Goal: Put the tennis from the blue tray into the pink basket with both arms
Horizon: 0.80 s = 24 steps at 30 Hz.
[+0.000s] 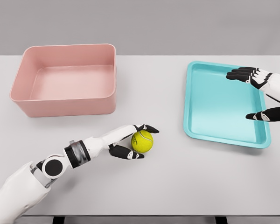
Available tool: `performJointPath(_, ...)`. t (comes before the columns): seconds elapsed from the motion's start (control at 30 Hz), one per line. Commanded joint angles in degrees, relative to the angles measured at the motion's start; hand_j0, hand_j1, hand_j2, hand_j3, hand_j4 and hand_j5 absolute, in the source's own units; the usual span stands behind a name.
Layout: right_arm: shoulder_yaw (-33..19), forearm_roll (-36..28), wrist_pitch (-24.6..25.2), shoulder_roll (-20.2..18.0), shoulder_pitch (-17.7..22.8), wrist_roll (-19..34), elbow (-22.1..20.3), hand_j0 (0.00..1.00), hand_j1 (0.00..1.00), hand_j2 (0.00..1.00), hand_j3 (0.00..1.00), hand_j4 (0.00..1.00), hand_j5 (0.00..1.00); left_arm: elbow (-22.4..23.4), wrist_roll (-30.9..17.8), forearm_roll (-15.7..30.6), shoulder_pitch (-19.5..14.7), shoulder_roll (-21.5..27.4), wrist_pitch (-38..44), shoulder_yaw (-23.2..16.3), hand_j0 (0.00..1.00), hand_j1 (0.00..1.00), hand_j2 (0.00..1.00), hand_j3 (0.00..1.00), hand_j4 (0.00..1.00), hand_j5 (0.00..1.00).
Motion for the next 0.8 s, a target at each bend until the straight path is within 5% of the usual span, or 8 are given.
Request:
performJointPath(0.0, -0.02, -0.47, 0.18, -0.10, 0.00, -0.03, -0.02, 1.00, 1.00, 1.00, 1.00, 1.00, 1.00, -0.04, 0.02, 0.25, 0.00, 0.02, -0.02, -0.01, 0.71, 0.71, 0.71, 0.71, 0.71, 0.71)
performJointPath(0.1, -0.02, -0.47, 0.18, -0.10, 0.00, -0.03, -0.02, 1.00, 1.00, 1.00, 1.00, 1.00, 1.00, -0.04, 0.02, 0.25, 0.09, 0.02, -0.02, -0.01, 0.60, 0.60, 0.60, 0.60, 0.60, 0.60)
performJointPath(0.3, -0.11, -0.55, 0.18, -0.10, 0.00, -0.03, -0.02, 1.00, 1.00, 1.00, 1.00, 1.00, 1.00, -0.04, -0.07, 0.34, 0.26, 0.11, 0.07, 0.07, 0.53, 0.53, 0.53, 0.53, 0.53, 0.53)
performJointPath(0.77, -0.11, -0.99, 0.18, -0.54, 0.00, -0.03, -0.02, 1.00, 1.00, 1.00, 1.00, 1.00, 1.00, -5.58, -0.16, 1.13, -0.09, 0.99, 0.07, 1.04, 0.51, 0.51, 0.51, 0.51, 0.51, 0.51)
